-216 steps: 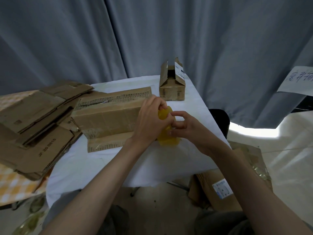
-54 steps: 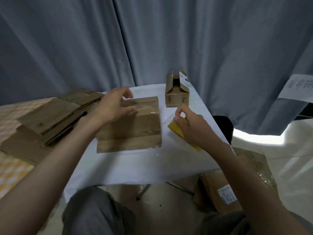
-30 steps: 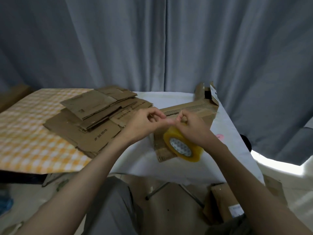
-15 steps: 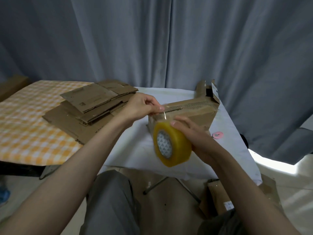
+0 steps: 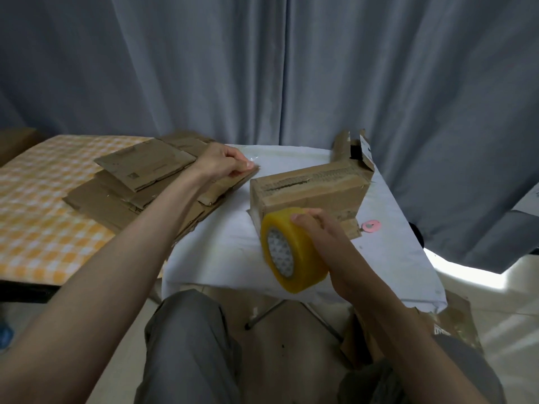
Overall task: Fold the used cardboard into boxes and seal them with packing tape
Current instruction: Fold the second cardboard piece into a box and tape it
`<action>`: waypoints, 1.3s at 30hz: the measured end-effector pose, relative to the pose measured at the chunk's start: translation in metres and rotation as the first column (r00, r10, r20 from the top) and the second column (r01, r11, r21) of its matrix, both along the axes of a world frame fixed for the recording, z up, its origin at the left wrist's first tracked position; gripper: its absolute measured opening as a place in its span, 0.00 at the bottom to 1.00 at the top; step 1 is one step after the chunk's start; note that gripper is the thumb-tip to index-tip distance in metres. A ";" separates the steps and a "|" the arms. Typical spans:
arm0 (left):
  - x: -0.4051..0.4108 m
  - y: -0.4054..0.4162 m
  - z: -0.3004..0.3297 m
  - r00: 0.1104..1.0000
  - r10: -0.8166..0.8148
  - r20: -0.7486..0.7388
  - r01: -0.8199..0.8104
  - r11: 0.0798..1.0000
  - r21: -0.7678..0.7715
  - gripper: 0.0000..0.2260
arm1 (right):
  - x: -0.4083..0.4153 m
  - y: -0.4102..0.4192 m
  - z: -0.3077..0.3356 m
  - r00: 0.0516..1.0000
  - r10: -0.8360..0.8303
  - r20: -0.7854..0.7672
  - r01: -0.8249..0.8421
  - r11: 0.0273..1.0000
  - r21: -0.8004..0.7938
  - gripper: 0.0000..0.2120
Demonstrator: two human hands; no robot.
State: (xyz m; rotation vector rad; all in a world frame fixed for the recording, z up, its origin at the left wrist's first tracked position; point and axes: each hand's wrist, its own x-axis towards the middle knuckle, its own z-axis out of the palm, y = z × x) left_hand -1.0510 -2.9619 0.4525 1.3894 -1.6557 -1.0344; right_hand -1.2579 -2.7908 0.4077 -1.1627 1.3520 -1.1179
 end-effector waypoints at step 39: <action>-0.023 0.056 -0.064 0.797 0.027 0.603 0.271 0.876 -0.398 0.21 | 0.012 -0.039 -0.047 0.999 -0.020 -0.047 0.018 0.999 -0.044 0.17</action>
